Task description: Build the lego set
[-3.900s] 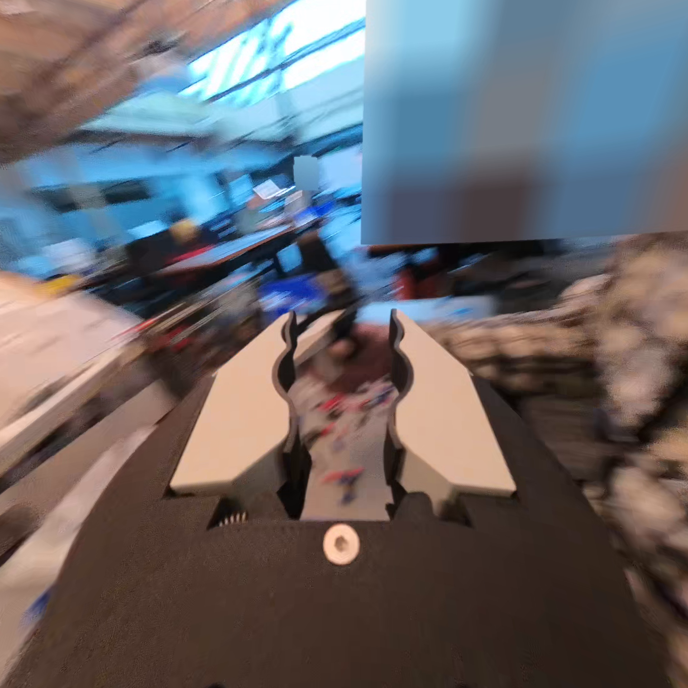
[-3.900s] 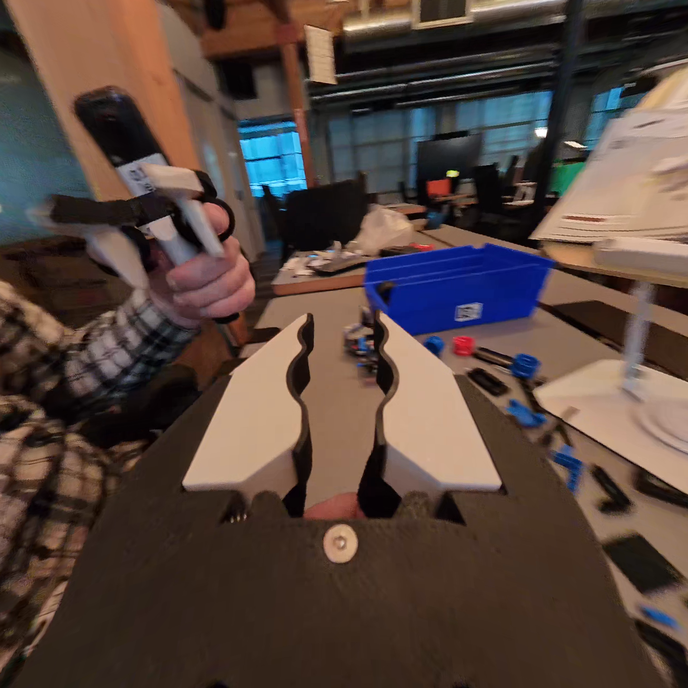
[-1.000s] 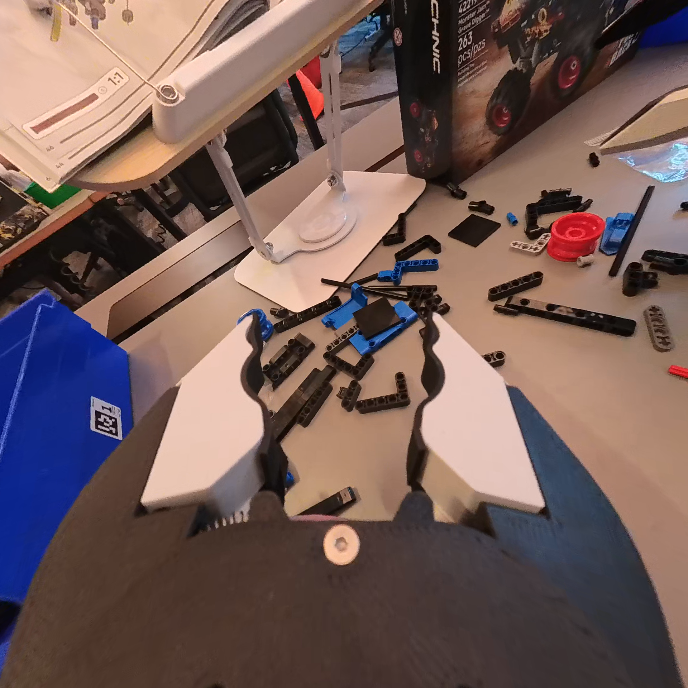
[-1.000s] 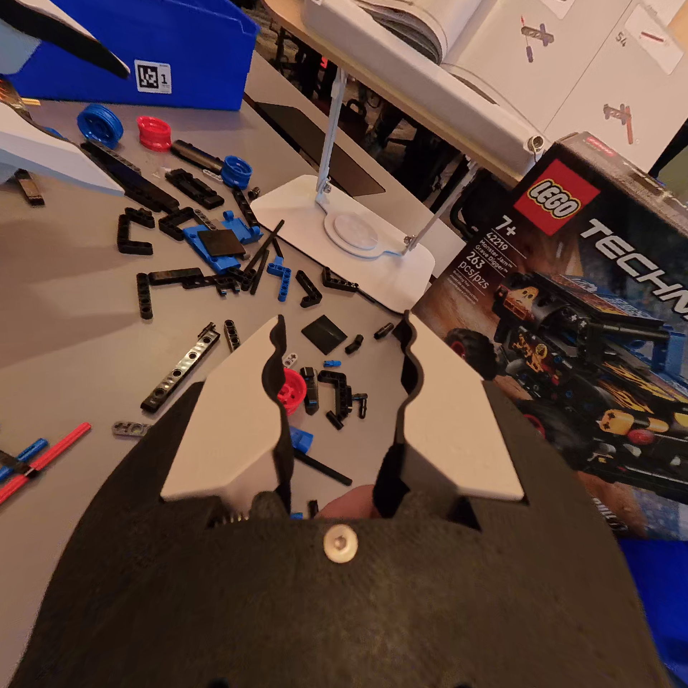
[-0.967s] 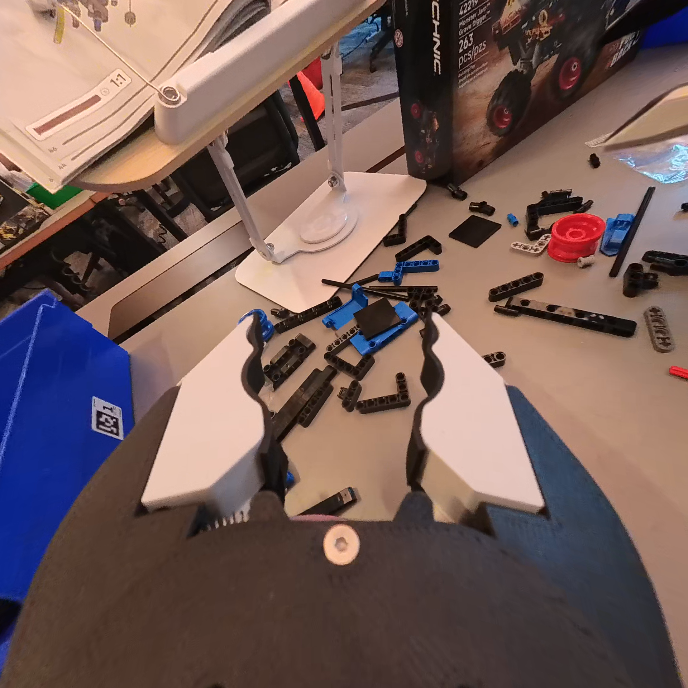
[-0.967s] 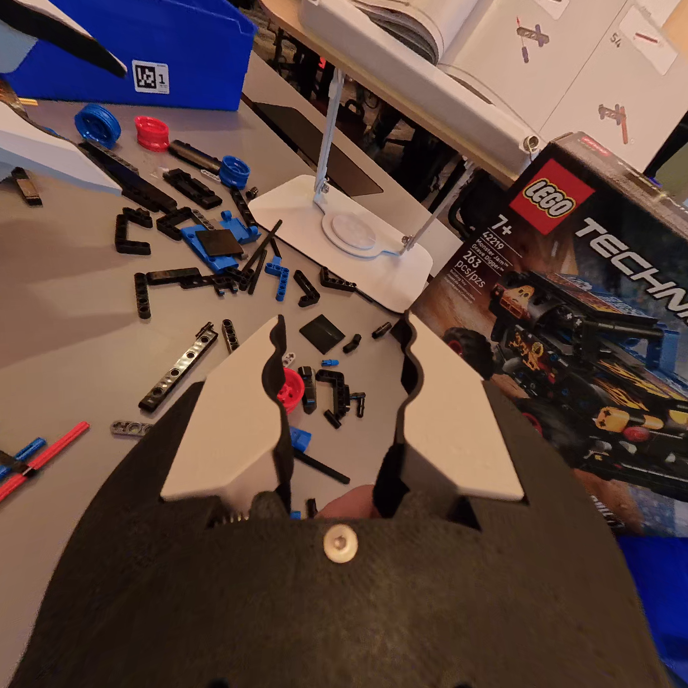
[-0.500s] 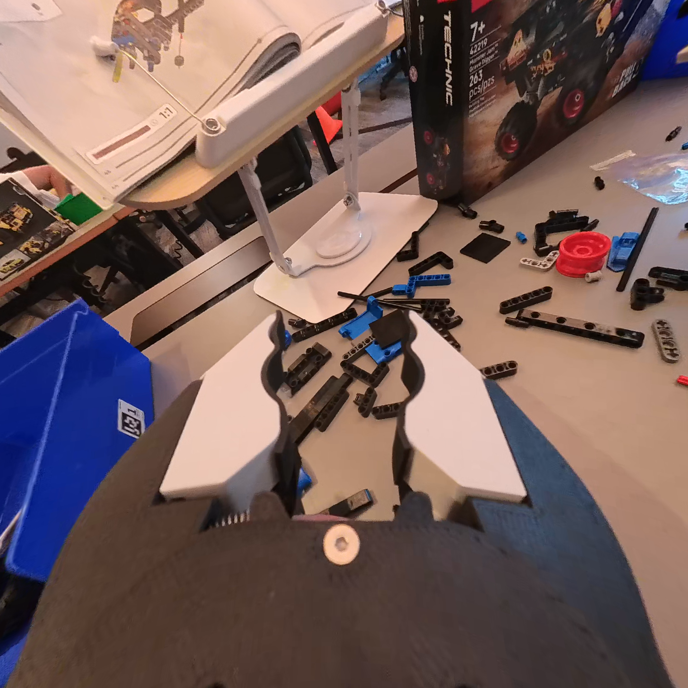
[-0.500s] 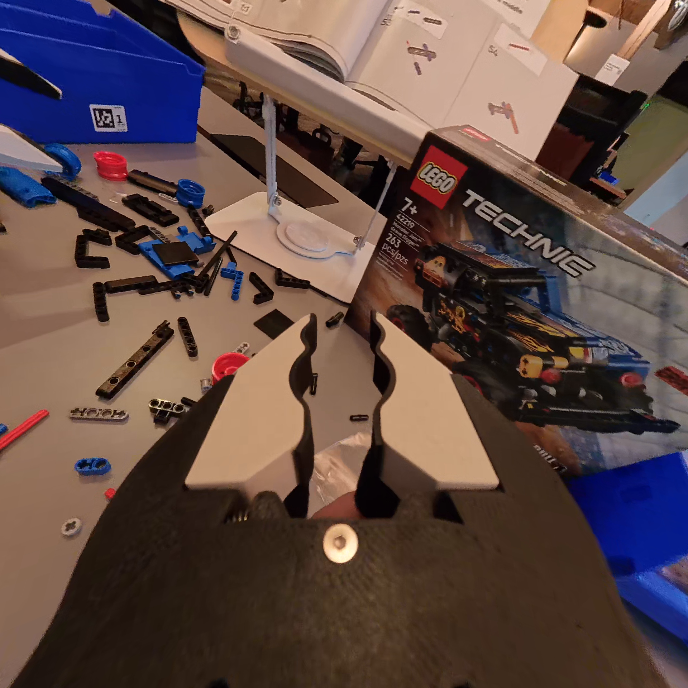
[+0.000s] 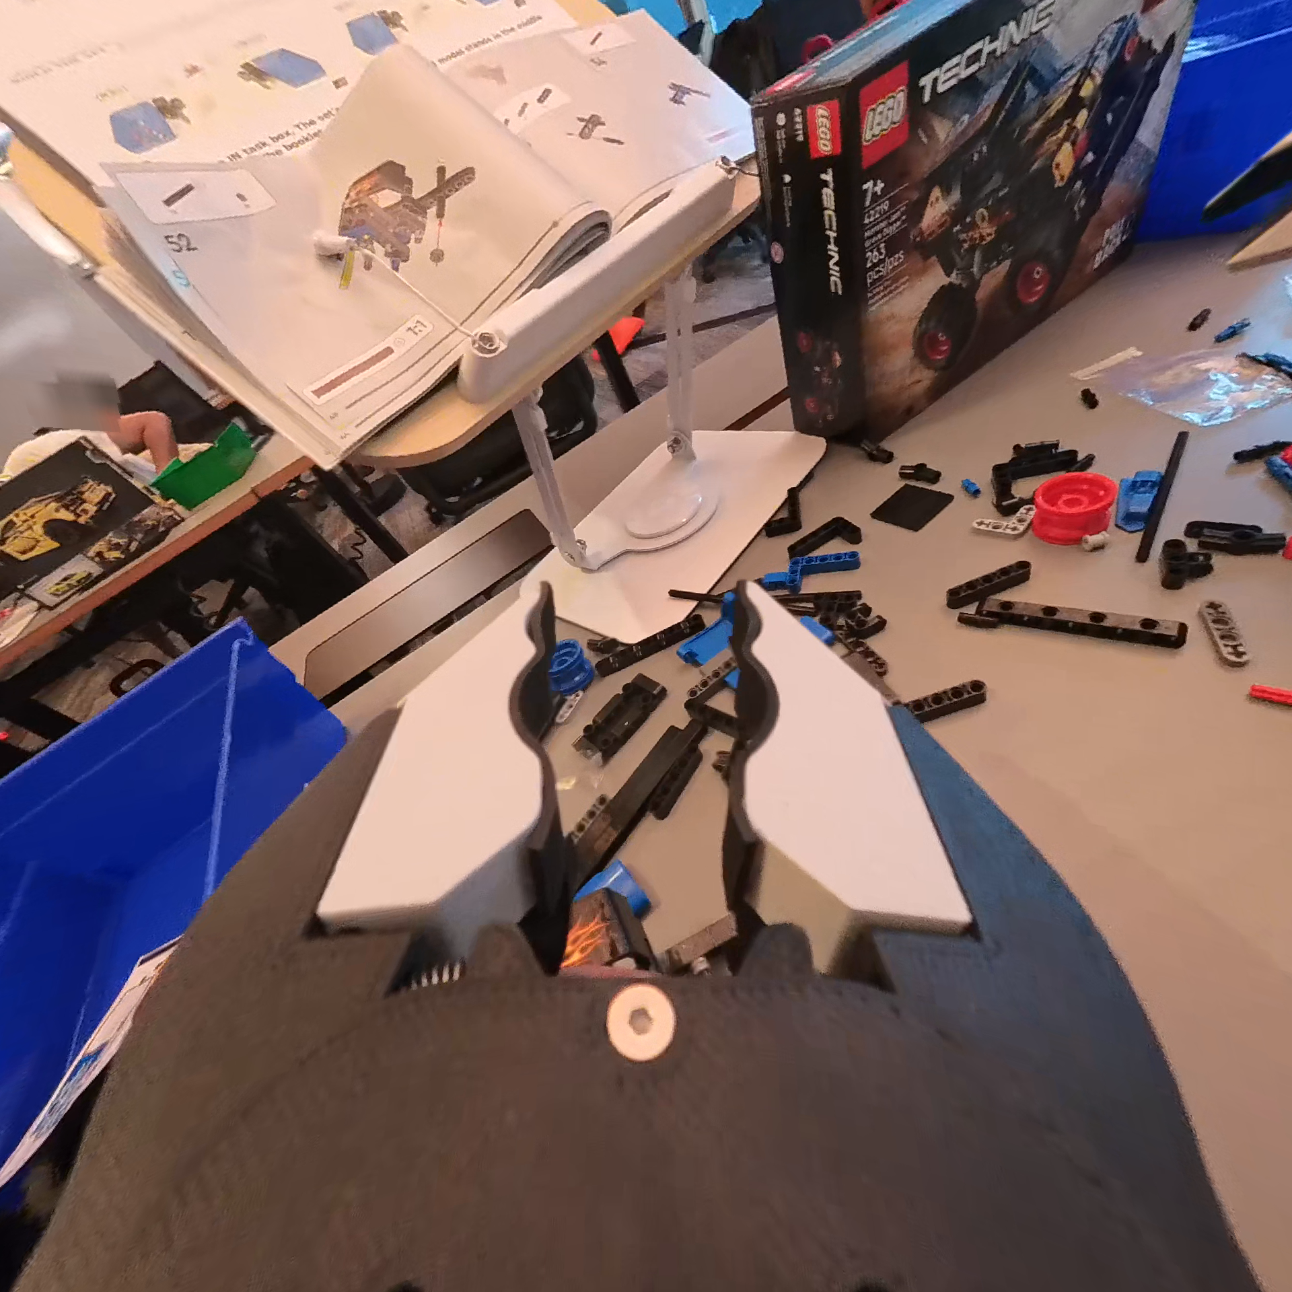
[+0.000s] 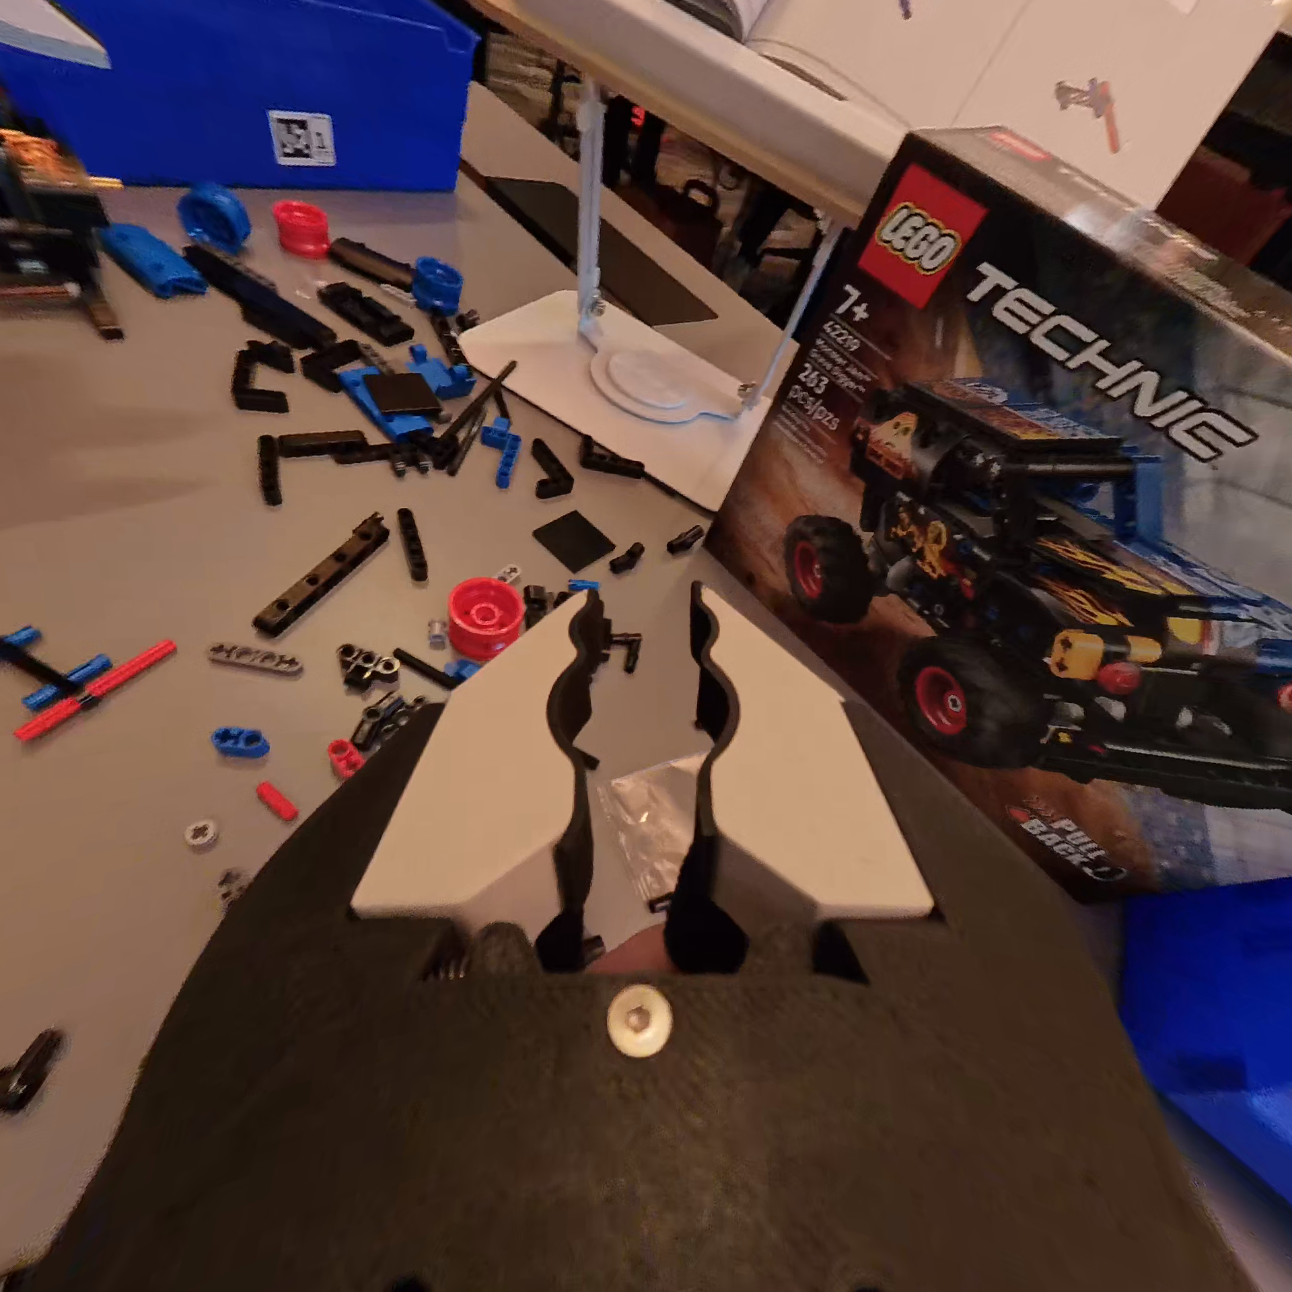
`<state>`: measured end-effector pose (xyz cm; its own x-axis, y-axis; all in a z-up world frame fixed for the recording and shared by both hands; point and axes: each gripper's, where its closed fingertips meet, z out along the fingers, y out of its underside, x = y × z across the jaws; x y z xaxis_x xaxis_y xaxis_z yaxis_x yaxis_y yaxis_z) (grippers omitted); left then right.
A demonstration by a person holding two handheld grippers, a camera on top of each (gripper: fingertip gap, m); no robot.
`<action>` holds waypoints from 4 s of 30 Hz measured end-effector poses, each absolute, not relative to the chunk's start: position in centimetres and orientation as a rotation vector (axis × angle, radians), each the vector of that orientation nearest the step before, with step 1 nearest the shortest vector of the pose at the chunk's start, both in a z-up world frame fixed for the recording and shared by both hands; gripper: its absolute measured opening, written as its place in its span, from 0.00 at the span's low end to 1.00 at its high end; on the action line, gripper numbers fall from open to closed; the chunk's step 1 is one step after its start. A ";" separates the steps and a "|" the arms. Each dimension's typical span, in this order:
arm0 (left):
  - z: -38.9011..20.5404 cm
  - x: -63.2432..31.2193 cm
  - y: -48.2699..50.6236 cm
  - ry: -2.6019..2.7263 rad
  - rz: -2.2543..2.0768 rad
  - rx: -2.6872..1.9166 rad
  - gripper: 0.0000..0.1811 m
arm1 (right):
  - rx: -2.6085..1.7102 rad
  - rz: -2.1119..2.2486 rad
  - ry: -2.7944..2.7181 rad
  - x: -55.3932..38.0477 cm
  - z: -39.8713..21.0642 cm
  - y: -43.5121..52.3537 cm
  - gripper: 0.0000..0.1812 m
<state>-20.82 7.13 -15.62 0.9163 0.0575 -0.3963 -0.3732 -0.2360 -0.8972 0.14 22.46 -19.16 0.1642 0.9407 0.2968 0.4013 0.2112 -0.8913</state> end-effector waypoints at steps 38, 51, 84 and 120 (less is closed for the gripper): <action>-23.0 -4.9 8.3 0.805 0.024 -1.905 0.00 | -1.152 0.989 -1.694 -1.7 -19.2 13.1 0.18; -21.8 -3.9 8.3 0.913 0.177 -1.772 0.00 | -1.055 1.060 -1.754 -2.4 -19.2 10.1 0.30; -24.1 -3.1 8.1 1.100 0.346 -1.820 0.00 | -0.825 0.427 -1.976 -4.1 -23.4 8.9 0.18; -27.6 -4.3 6.5 1.033 0.097 -2.076 0.00 | -0.955 0.622 -1.886 -3.1 -22.2 10.5 0.30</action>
